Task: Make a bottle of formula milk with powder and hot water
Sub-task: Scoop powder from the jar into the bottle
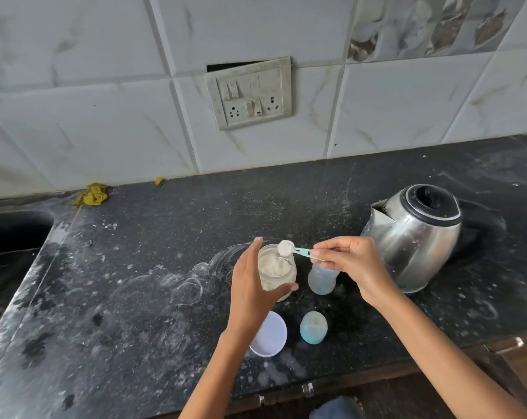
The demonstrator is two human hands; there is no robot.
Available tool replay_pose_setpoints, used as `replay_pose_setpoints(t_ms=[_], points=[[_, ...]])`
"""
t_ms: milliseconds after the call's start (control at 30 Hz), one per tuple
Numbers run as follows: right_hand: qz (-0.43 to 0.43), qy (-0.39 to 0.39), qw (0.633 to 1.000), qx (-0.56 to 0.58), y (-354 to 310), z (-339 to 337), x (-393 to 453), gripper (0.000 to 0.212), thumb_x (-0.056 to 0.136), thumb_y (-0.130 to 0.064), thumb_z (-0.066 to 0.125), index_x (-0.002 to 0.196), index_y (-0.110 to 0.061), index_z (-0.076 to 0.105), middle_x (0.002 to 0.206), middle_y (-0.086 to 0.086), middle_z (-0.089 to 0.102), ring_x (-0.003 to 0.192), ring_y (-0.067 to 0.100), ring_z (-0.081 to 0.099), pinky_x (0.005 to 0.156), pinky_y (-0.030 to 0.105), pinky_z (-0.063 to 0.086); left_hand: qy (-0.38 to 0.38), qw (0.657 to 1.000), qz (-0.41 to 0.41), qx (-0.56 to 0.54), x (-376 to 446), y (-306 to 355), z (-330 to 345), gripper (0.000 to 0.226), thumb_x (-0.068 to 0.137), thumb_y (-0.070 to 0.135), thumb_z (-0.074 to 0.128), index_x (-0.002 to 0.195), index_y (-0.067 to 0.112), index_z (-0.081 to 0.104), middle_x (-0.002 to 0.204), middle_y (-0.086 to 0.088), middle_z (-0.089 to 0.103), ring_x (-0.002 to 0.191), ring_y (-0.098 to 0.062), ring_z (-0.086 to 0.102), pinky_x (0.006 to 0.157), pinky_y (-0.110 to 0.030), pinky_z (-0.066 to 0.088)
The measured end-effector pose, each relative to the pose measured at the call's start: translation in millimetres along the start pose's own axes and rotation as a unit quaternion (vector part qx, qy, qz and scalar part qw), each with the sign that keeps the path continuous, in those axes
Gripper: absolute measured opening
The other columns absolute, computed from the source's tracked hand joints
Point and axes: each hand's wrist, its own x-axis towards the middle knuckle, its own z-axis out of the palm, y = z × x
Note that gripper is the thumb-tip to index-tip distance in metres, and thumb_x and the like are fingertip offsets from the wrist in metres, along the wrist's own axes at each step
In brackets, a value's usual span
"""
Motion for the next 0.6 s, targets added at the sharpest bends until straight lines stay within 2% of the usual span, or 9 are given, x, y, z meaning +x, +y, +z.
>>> replay_pose_setpoints(t_ms=[100,167,233,300,433,500,600], points=[[0.002,0.051,0.998,0.048,-2,-16,-13,0.011,0.078,-0.001,0.077,0.089,-0.004,0.076,0.079,0.012,0.077,0.075,0.018,0.075,0.065,0.020,0.059,0.069,0.997,0.040,0.018,-14,23,10,0.084,0.069,0.037,0.082,0.139,0.025,0.038,0.140,0.008,0.047,0.127,-0.009,0.040,0.106,-0.027,0.032],[0.005,0.087,0.993,0.077,1,-29,-21,0.011,0.078,0.001,0.076,0.088,-0.002,0.075,0.078,0.012,0.077,0.074,0.017,0.075,0.062,0.018,0.058,0.079,0.995,0.053,0.011,-22,36,25,0.073,0.073,0.033,0.080,0.135,0.026,0.041,0.134,0.010,0.050,0.123,-0.006,0.045,0.101,-0.023,0.036],[0.009,0.112,0.989,0.094,5,-43,-26,0.011,0.078,0.003,0.076,0.088,-0.001,0.075,0.080,0.014,0.077,0.076,0.020,0.076,0.061,0.017,0.057,0.044,0.998,0.046,-0.004,-27,46,44,0.072,0.076,0.031,0.078,0.136,0.027,0.040,0.135,0.012,0.049,0.124,-0.003,0.044,0.100,-0.020,0.038],[0.014,0.129,0.986,0.103,9,-54,-29,0.011,0.078,0.003,0.076,0.089,0.001,0.075,0.080,0.016,0.077,0.075,0.021,0.076,0.061,0.017,0.057,-0.002,1.000,0.022,-0.020,-26,54,62,0.077,0.078,0.030,0.076,0.141,0.026,0.032,0.142,0.012,0.042,0.128,0.000,0.038,0.104,-0.020,0.035],[0.023,0.135,0.986,0.101,16,-70,-30,0.010,0.078,0.003,0.077,0.087,0.001,0.075,0.079,0.015,0.077,0.076,0.024,0.076,0.064,0.021,0.060,-0.068,0.997,-0.036,-0.018,-11,62,91,0.092,0.081,0.024,0.074,0.150,0.017,0.013,0.152,0.002,0.031,0.139,-0.013,0.032,0.112,-0.025,0.029],[0.028,0.128,0.987,0.097,18,-74,-28,0.009,0.078,0.002,0.077,0.086,0.001,0.076,0.077,0.015,0.077,0.075,0.023,0.076,0.063,0.021,0.059,-0.065,0.995,-0.074,-0.006,-3,63,100,0.088,0.080,0.019,0.074,0.149,0.013,0.019,0.146,-0.004,0.043,0.131,-0.018,0.043,0.103,-0.021,0.035],[0.033,0.119,0.988,0.092,21,-76,-23,0.007,0.078,0.003,0.076,0.085,0.002,0.076,0.077,0.017,0.076,0.072,0.022,0.076,0.062,0.021,0.059,-0.028,0.994,-0.110,0.002,6,65,102,0.057,0.075,0.015,0.077,0.126,0.013,0.050,0.114,-0.005,0.066,0.093,-0.015,0.057,0.070,-0.014,0.038]])
